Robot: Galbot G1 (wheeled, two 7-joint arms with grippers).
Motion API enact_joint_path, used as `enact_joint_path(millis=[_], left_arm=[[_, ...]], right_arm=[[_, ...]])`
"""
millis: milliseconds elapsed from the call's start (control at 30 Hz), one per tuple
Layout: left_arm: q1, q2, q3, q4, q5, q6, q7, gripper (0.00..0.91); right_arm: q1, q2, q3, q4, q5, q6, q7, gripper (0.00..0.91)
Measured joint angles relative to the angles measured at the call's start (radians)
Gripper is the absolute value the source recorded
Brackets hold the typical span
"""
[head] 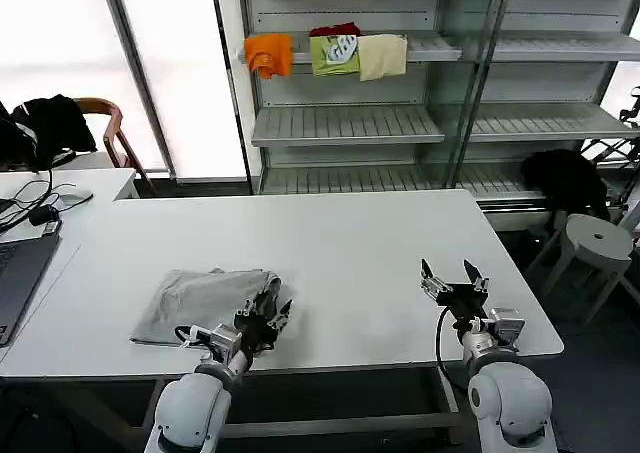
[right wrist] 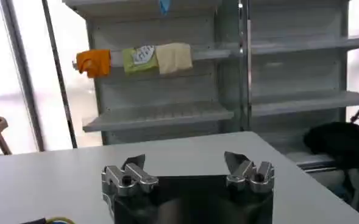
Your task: Fold and organize the clothes.
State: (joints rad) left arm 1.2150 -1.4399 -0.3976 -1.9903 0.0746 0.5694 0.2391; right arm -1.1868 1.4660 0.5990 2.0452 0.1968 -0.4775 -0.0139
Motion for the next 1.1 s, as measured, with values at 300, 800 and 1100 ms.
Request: enact_joint_path(millis=[300, 800, 1100], left_arm=[[-0.004, 0.062, -0.151, -0.047, -0.156, -0.029, -0.002, 0.907], [-0.041, 0.253, -0.382, 0.167, -0.341, -0.055, -0.008, 0.907], [-0.046, 0.261, -0.393, 0.249, -0.364, -0.059, 0.003, 0.907]], right_arm=[[-0.003, 0.0, -0.001, -0.001, -0.002, 0.004, 0.0, 0.907], [0.003, 0.014, -0.018, -0.015, -0.021, 0.007, 0.001, 0.907], [-0.001, 0.011, -0.015, -0.015, -0.022, 0.01, 0.001, 0.907]])
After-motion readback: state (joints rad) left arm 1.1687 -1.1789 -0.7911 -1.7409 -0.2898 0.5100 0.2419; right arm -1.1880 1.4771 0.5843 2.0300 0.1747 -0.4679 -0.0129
